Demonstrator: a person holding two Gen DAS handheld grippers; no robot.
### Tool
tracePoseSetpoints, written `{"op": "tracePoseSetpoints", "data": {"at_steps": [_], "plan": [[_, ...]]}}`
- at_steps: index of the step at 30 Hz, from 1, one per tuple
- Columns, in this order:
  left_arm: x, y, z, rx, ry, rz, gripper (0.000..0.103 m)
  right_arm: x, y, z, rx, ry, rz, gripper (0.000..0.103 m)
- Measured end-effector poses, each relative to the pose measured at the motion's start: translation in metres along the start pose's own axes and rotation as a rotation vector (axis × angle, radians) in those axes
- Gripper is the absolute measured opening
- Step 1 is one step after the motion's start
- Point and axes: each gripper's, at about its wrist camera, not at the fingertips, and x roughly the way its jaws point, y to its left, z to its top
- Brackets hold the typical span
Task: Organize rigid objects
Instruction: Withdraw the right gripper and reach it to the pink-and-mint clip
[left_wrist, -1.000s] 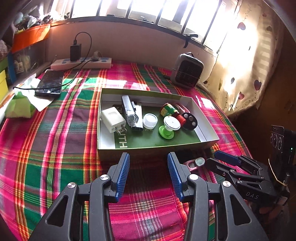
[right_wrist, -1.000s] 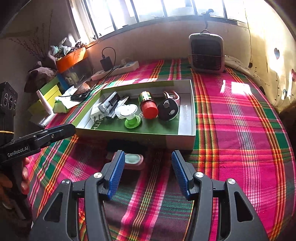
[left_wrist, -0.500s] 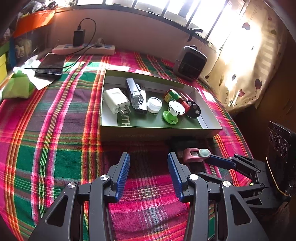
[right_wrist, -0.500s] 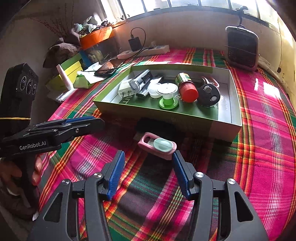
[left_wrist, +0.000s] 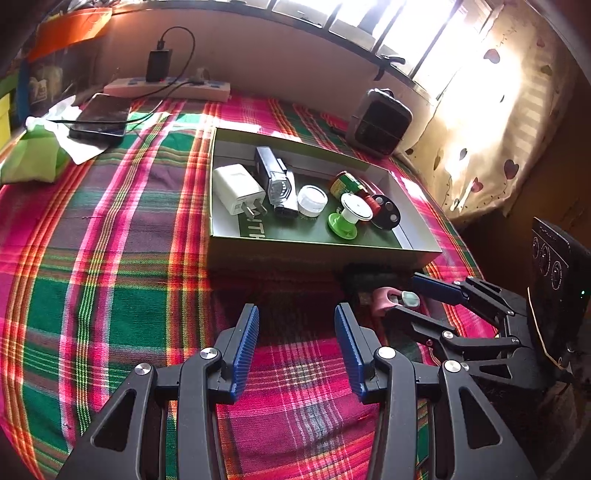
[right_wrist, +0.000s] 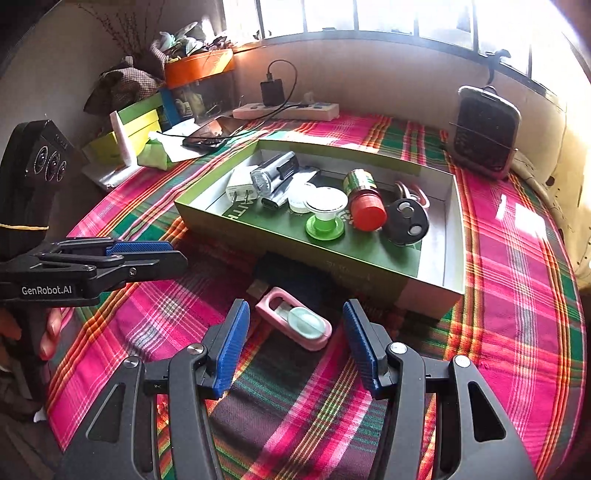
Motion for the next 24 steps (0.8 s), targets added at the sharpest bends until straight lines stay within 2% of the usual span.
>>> {"op": "tracePoseSetpoints", "data": {"at_steps": [9, 15, 17, 24], "plan": [[0.002, 0.007, -0.001, -0.005, 0.018, -0.012, 0.042, 0.010, 0.013, -0.004, -0.052, 0.049, 0.098, 0.054], [0.005, 0.007, -0.002, 0.007, 0.040, -0.013, 0.042, 0.014, 0.016, -0.005, -0.040, 0.049, 0.093, 0.053], [0.006, 0.008, -0.002, 0.008, 0.044, -0.008, 0.042, 0.014, 0.018, -0.005, -0.040, 0.047, 0.089, 0.042], [0.006, 0.007, -0.002, 0.019, 0.056, 0.003, 0.042, 0.012, 0.022, -0.009, -0.045, 0.048, 0.095, 0.022]]}}
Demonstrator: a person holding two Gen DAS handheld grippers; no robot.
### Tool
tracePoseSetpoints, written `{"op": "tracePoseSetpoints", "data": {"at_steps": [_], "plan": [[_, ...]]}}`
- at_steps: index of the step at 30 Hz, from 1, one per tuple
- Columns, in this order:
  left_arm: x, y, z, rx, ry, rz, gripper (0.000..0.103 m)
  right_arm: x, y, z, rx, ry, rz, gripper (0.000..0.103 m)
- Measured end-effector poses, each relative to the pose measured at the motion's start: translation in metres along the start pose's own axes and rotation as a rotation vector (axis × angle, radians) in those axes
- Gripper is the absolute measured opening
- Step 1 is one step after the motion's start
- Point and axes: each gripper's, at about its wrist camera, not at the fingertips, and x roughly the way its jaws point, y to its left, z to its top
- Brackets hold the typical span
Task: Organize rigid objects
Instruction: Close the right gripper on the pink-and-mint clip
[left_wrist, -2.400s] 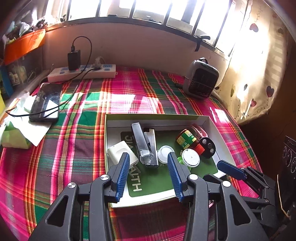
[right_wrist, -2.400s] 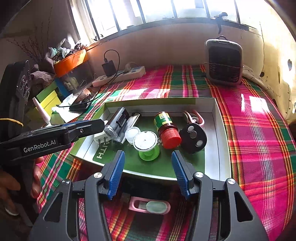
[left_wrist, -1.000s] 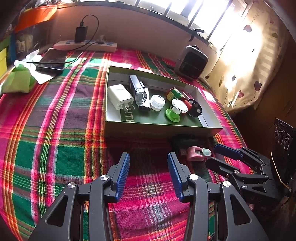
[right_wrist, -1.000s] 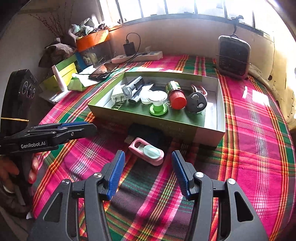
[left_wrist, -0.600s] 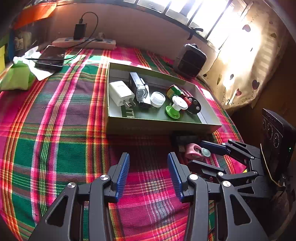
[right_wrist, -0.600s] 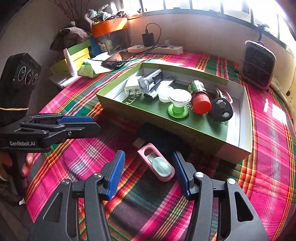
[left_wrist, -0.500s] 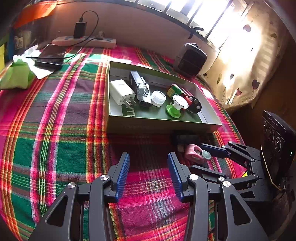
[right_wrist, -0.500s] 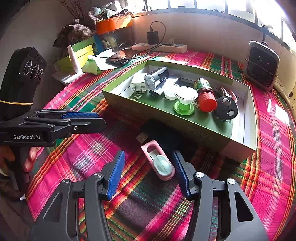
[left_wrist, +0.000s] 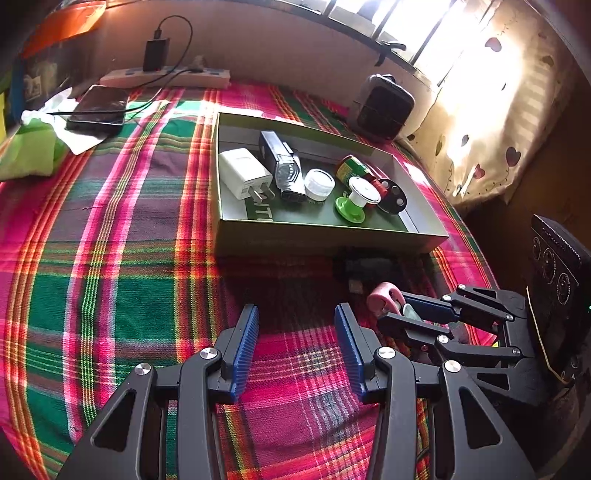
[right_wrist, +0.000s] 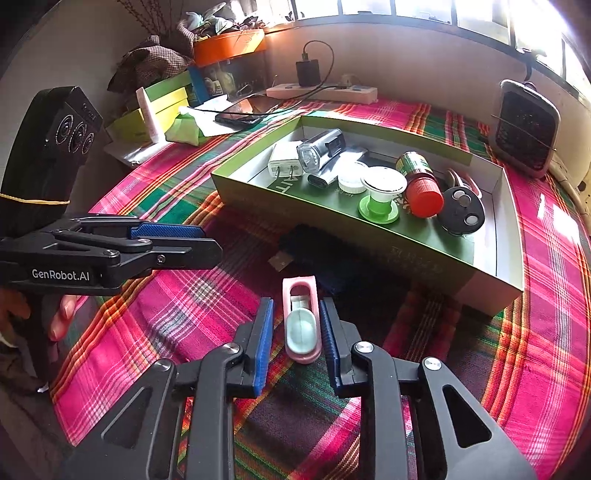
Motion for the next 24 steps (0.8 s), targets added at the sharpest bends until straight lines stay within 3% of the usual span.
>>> {"op": "tracePoseSetpoints", "data": {"at_steps": [4, 12, 16, 24], "plan": [[0.002, -0.006, 0.004, 0.005, 0.012, -0.011, 0.042, -0.001, 0.004, -0.002, -0.008, 0.003, 0.050, 0.019], [0.016, -0.031, 0.014, 0.060, 0.042, -0.036, 0.042, -0.021, -0.008, -0.011, 0.042, -0.039, 0.026, 0.019], [0.026, -0.050, 0.016, 0.138, 0.046, 0.027, 0.042, -0.033, -0.024, -0.018, 0.097, -0.060, -0.004, 0.019], [0.033, -0.060, 0.015, 0.196, 0.034, 0.152, 0.042, -0.039, -0.039, -0.018, 0.130, -0.078, -0.020, 0.019]]}}
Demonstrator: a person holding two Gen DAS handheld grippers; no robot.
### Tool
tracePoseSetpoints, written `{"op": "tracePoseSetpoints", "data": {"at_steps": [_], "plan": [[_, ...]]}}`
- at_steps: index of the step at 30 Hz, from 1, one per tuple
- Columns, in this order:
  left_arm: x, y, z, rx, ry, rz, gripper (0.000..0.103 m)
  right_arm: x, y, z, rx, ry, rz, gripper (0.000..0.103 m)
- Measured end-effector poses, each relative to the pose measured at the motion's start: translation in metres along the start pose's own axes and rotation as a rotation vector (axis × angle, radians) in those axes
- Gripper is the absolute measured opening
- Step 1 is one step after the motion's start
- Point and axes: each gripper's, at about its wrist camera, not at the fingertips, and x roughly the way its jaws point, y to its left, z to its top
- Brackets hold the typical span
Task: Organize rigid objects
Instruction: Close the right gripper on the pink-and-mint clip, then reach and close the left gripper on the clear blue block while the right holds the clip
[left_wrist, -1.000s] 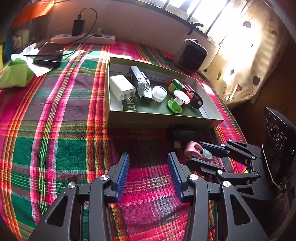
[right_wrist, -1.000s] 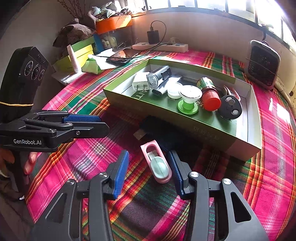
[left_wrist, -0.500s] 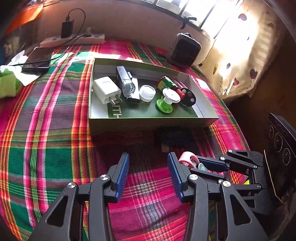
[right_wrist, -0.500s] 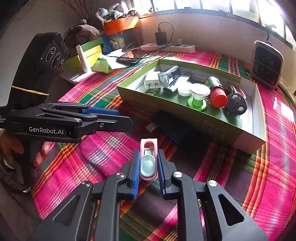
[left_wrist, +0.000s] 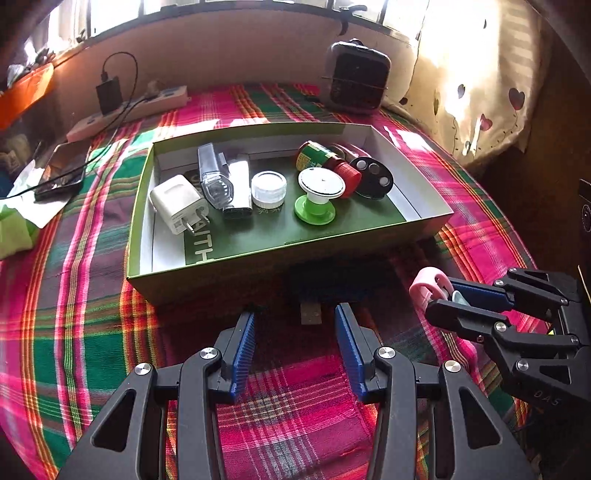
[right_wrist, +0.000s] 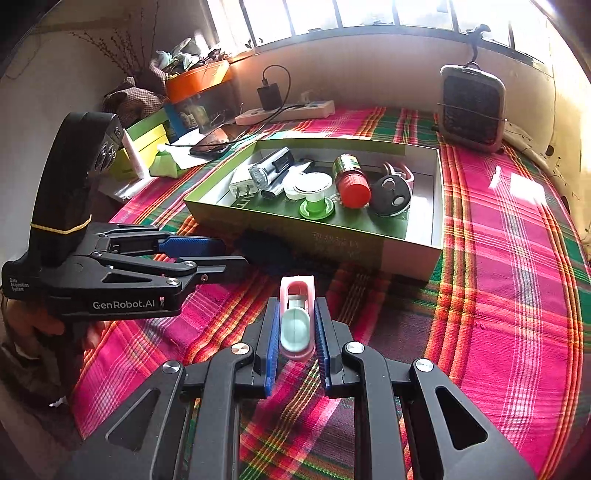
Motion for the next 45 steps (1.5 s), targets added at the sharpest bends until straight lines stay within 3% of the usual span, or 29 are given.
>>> {"op": "tracePoseSetpoints", "data": {"at_steps": [3, 9, 18, 30, 37, 45], "plan": [[-0.001, 0.009, -0.001, -0.032, 0.002, 0.014, 0.042, 0.006, -0.002, 0.006, -0.018, 0.007, -0.048, 0.019], [-0.004, 0.021, -0.005, -0.067, -0.005, 0.035, 0.042, 0.022, -0.005, 0.018, -0.050, 0.042, -0.047, 0.019], [-0.009, 0.030, -0.009, -0.095, -0.010, 0.043, 0.042, 0.031, 0.013, 0.020, -0.093, 0.066, 0.021, 0.019], [-0.030, 0.045, -0.016, -0.176, -0.052, -0.035, 0.042, 0.044, 0.046, 0.015, -0.151, 0.111, 0.086, 0.019], [-0.025, 0.022, -0.014, -0.103, -0.042, -0.095, 0.042, 0.028, 0.032, 0.011, -0.088, 0.069, 0.054, 0.019], [-0.008, 0.006, -0.012, -0.045, -0.015, -0.044, 0.042, 0.009, 0.007, 0.006, -0.003, 0.028, -0.052, 0.019]]}}
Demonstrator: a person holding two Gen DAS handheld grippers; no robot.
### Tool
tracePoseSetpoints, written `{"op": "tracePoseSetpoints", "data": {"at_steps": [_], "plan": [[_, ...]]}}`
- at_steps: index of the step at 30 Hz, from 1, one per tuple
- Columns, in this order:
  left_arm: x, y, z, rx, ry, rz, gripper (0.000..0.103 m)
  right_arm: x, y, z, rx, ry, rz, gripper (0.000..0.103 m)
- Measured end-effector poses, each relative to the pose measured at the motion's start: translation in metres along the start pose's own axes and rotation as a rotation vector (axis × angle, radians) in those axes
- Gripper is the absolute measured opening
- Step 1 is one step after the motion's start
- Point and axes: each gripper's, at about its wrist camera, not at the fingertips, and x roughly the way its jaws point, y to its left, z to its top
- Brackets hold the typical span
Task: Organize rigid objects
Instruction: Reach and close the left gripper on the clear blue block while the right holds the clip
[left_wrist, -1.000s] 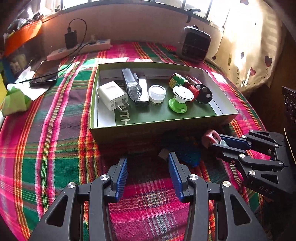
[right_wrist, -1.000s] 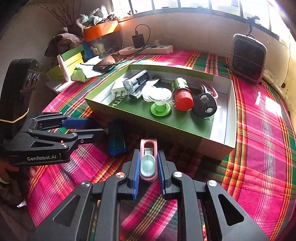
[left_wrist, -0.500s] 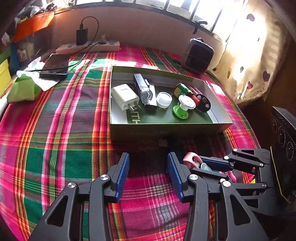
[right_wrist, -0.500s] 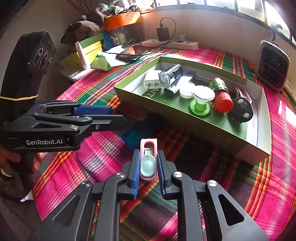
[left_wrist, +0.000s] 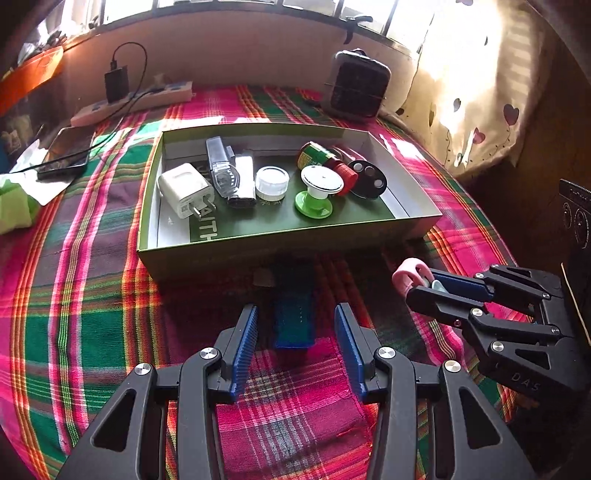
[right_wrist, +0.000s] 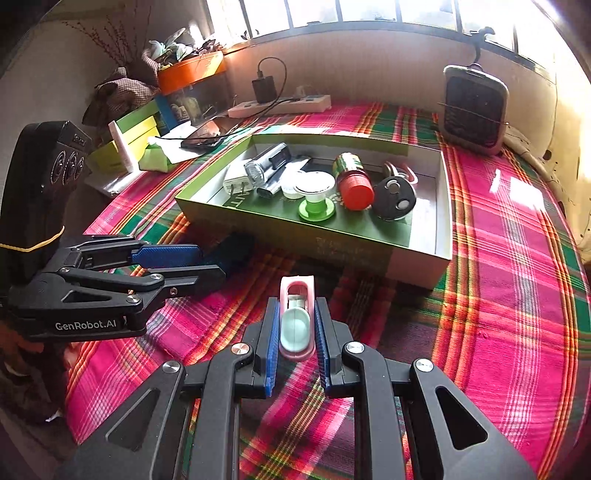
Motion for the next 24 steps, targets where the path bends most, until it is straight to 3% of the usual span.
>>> {"op": "tracePoseSetpoints", "data": {"at_steps": [7, 12, 24], "plan": [[0.0068, -0.0076, 0.0013, 0.050, -0.009, 0.085, 0.042, 0.0009, -0.0057, -0.0019, 0.009, -0.005, -0.059, 0.019], [0.0092, -0.0080, 0.0023, 0.048, -0.027, 0.098, 0.042, 0.0026, -0.0077, -0.0041, 0.014, -0.004, -0.071, 0.019], [0.0088, -0.0048, 0.0011, 0.041, -0.046, 0.111, 0.021, 0.0051, -0.0109, -0.0056, 0.027, -0.001, -0.061, 0.019]]}}
